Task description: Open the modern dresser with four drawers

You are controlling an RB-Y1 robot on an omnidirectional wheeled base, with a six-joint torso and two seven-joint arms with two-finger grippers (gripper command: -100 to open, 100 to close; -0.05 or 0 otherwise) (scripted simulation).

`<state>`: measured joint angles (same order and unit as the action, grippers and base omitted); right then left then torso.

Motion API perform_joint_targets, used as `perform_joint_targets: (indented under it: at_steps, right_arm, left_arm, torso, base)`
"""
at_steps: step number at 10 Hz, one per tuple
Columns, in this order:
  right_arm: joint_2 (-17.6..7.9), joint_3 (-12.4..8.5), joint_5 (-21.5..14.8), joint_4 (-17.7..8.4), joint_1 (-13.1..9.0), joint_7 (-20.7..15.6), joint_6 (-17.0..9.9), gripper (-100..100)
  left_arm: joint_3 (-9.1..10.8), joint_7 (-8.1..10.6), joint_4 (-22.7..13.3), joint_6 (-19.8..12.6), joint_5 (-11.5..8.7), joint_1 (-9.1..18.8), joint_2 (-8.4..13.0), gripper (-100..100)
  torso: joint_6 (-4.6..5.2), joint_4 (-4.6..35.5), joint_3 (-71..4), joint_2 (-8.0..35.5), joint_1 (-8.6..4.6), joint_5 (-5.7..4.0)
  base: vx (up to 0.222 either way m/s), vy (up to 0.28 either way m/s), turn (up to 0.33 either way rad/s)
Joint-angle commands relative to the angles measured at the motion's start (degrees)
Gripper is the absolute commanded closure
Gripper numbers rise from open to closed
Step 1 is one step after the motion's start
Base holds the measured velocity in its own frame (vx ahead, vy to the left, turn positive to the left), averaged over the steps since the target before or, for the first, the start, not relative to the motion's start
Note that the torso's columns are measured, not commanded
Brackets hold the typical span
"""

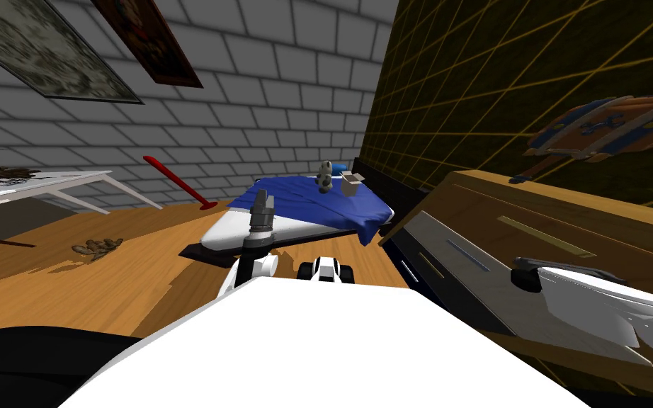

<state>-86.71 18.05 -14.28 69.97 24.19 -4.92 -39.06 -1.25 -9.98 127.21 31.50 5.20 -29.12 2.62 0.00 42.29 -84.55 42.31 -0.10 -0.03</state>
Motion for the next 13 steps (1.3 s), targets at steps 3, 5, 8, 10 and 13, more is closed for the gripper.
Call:
perform_joint_targets:
  at_steps: [3,5,8,10,13]
  right_arm:
    - [-2.24,0.43,-0.58,-1.53,-0.06,-0.10,-1.81,-100]
    - [-2.77,0.49,-0.31,-0.90,0.07,-0.05,-2.02,100]
    - [-3.66,0.59,0.13,0.13,0.28,0.04,-2.38,100]
    - [-3.78,0.60,0.15,0.24,0.34,0.12,-2.39,100]
    - [-6.15,0.62,3.48,-0.79,0.89,-1.20,-2.87,-100]
  left_arm:
    - [0.00,0.00,0.00,0.00,0.00,0.00,0.00,0]
    - [0.01,0.00,0.00,0.00,0.00,0.00,0.00,0]
    - [-0.01,0.00,0.00,0.00,0.00,0.01,-0.02,0]
    - [-0.01,0.00,0.00,0.00,0.00,0.00,-0.02,0]
    - [0.02,0.00,0.00,0.00,0.00,-0.01,0.02,0]
  torso:
    - [0.02,0.00,0.02,0.02,0.00,-0.01]
    - [0.01,0.01,0.02,0.03,0.03,0.01]
    - [-0.01,-0.01,-0.02,-0.03,0.42,0.14]
    - [0.00,-0.01,-0.03,-0.05,0.11,0.03]
    - [-0.01,-0.07,-0.14,-0.23,-0.56,-0.19]
  base:
    - [0.016,0.022,0.022]
    - [-0.015,0.054,-0.017]
    - [-0.026,0.180,-0.034]
    - [-0.017,0.146,-0.027]
    - [0.051,-0.113,0.119]
